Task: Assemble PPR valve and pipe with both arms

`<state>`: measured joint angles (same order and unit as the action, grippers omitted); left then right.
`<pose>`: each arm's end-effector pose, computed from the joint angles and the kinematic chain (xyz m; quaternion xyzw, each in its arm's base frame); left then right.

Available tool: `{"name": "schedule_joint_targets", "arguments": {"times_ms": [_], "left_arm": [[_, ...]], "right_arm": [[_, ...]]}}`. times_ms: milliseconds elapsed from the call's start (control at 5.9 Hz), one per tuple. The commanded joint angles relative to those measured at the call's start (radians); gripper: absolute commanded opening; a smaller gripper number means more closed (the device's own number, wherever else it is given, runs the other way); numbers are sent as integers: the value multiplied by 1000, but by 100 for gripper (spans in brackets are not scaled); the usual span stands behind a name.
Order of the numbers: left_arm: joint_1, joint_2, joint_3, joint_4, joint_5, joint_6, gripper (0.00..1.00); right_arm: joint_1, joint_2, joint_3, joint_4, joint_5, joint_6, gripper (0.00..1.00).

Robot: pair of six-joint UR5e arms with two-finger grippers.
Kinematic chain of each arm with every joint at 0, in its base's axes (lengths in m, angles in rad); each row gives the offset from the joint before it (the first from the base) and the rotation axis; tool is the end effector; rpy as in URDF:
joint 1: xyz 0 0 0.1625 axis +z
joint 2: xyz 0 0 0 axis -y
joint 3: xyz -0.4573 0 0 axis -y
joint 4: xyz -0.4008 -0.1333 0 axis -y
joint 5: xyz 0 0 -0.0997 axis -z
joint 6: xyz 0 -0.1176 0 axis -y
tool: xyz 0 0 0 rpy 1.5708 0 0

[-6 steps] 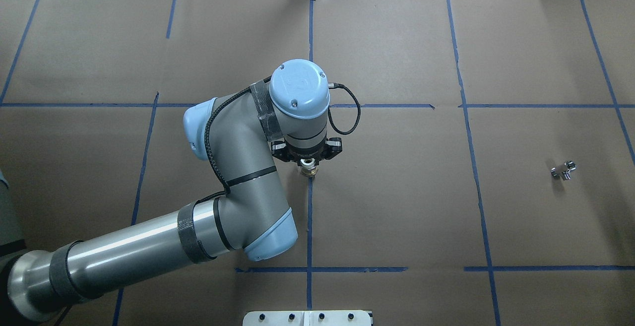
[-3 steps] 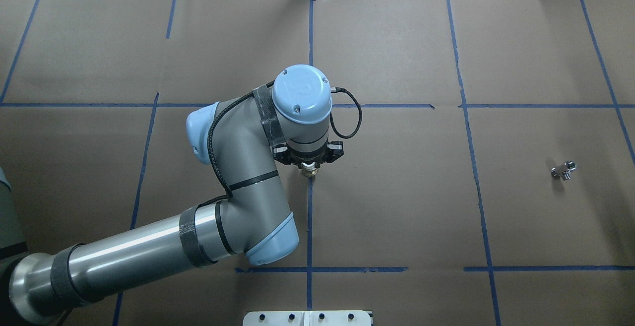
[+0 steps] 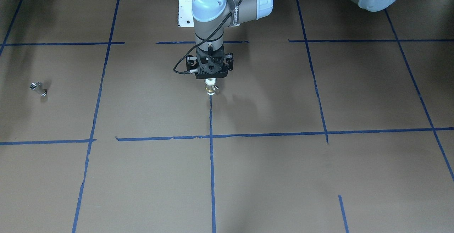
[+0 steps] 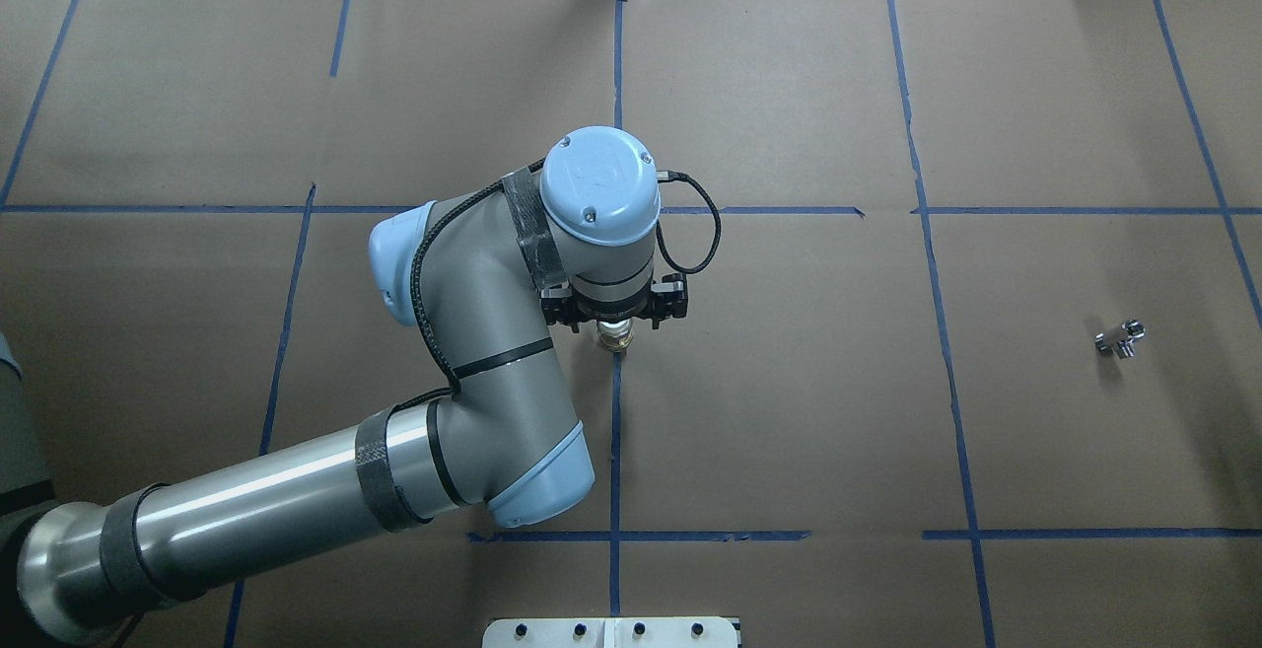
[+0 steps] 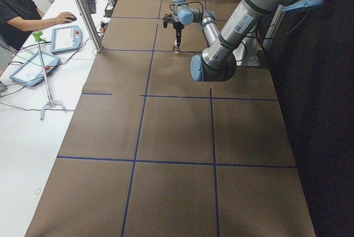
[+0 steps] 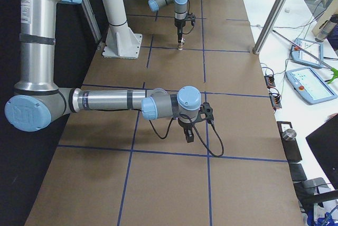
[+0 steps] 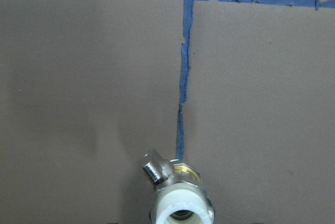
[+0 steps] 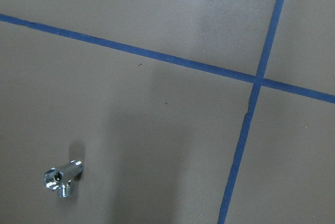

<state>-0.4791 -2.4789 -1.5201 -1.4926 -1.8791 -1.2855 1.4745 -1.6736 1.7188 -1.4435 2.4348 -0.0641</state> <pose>0.6405 -0.4427 0.1504 0.0082 0.4012 -0.0304 0.9154 -0.0010 -0.4669 0.6574 0.0715 -0.4183 -0.1084 0.8990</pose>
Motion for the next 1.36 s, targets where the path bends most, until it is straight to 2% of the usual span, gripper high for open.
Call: {"name": "schedule_joint_targets", "arguments": {"times_ms": [0, 169, 339, 508, 678, 1186], "left_arm": [[-7, 8, -66, 2, -2, 0, 93], [-19, 33, -133, 11, -3, -2, 93], [-41, 94, -228, 11, -8, -2, 93], [-56, 148, -309, 11, -8, 0, 92], [-64, 185, -368, 11, -8, 0, 92], [-65, 199, -387, 9, -8, -2, 93]], "right_arm": [[-75, 5, 14, 3, 12, 7, 100], [-117, 12, 21, 9, 13, 50, 100], [-185, 11, 21, 147, 7, 245, 100], [-276, 0, 18, 311, -28, 517, 100], [-378, -49, 10, 450, -128, 643, 100], [-468, -52, -2, 476, -187, 684, 99]]}}
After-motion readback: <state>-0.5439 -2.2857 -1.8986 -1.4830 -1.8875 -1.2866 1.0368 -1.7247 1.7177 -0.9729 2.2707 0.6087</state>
